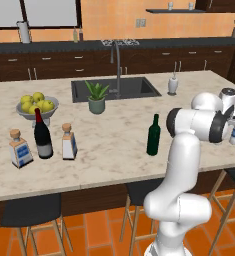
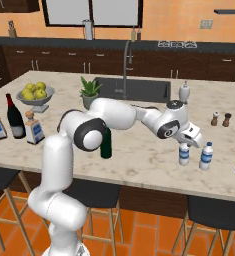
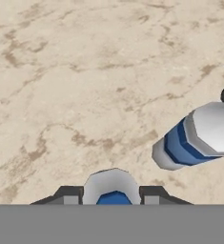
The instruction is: Move the plastic bottles in the middle to the plastics group, and the glass bottles in the middle to the glass group.
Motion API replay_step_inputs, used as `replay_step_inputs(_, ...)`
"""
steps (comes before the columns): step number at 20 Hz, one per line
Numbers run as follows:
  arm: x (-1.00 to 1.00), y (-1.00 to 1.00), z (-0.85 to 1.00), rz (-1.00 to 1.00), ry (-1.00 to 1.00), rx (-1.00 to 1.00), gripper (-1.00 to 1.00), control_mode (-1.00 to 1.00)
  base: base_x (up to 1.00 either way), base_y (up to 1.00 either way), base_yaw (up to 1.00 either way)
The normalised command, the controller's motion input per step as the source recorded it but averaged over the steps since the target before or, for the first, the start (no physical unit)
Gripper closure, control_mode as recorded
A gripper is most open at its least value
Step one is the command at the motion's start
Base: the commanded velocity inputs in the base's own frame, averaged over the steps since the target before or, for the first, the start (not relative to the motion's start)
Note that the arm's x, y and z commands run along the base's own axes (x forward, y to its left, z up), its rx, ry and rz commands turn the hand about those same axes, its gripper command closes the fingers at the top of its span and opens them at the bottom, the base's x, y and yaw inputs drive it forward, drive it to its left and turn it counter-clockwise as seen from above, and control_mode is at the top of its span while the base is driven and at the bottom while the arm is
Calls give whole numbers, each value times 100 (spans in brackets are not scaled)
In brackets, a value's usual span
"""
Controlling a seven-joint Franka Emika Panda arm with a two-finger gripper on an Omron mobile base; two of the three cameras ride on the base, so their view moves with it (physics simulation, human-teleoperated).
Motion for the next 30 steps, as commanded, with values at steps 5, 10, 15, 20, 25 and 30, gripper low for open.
replay_step_inputs(5,0,0,-24,0,0,0,100,-100,0,0,0)
replay_step_inputs(10,0,0,-2,0,0,0,-100,-100,0,0,0)
replay_step_inputs(15,0,0,0,0,0,0,-100,-100,0,0,0)
replay_step_inputs(20,0,0,12,0,-1,0,-100,-100,0,0,0)
replay_step_inputs(25,-7,0,46,0,-10,0,-100,-100,0,0,0)
replay_step_inputs(30,-46,7,55,2,-12,0,-100,-100,0,0,0)
